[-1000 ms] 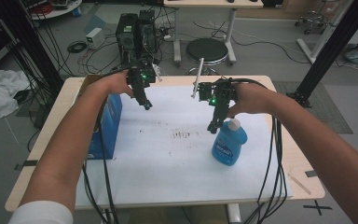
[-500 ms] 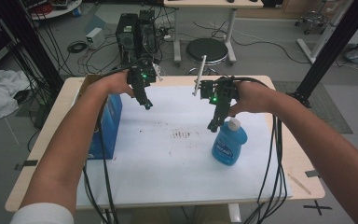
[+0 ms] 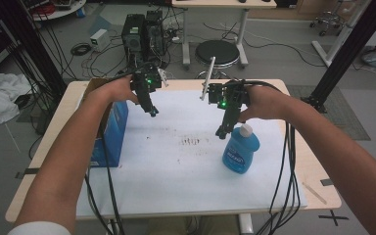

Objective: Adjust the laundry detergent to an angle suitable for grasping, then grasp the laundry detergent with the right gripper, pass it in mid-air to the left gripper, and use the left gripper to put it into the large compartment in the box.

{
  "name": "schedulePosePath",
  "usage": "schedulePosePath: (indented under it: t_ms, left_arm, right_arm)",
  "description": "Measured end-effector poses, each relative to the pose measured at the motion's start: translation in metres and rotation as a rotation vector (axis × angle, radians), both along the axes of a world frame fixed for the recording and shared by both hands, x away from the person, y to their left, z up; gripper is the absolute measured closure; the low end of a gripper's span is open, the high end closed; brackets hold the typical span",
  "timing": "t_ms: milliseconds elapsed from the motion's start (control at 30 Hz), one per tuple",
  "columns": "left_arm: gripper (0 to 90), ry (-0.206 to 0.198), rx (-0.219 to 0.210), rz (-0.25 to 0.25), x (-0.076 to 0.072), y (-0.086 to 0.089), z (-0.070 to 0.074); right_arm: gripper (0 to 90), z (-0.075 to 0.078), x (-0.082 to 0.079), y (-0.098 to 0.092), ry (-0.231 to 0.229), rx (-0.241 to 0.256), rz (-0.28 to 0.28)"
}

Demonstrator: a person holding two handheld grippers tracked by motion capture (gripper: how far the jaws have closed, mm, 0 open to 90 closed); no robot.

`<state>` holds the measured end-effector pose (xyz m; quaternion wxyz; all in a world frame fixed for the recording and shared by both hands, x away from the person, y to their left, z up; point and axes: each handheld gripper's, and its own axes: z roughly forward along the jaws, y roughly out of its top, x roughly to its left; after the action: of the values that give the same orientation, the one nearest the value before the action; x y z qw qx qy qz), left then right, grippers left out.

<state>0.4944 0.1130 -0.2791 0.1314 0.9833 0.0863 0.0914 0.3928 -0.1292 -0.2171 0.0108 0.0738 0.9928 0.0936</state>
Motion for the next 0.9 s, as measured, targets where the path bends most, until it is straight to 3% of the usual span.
schedulePosePath:
  t_ms: [500, 633, 900]
  left_arm:
    - [9.1, -0.001, -0.014, 0.001, 0.001, 0.001, 0.001]
    - [9.1, 0.004, 0.003, -0.004, 0.002, 0.000, -0.002]
    - [9.1, -0.002, -0.009, 0.001, -0.001, -0.001, 0.001]
  right_arm:
    - [2.0, 0.006, -0.003, -0.005, -0.013, 0.013, -0.024]
    - [2.0, 0.009, -0.002, -0.012, -0.027, 0.016, -0.047]
    - [2.0, 0.018, -0.005, -0.029, -0.049, 0.043, -0.091]
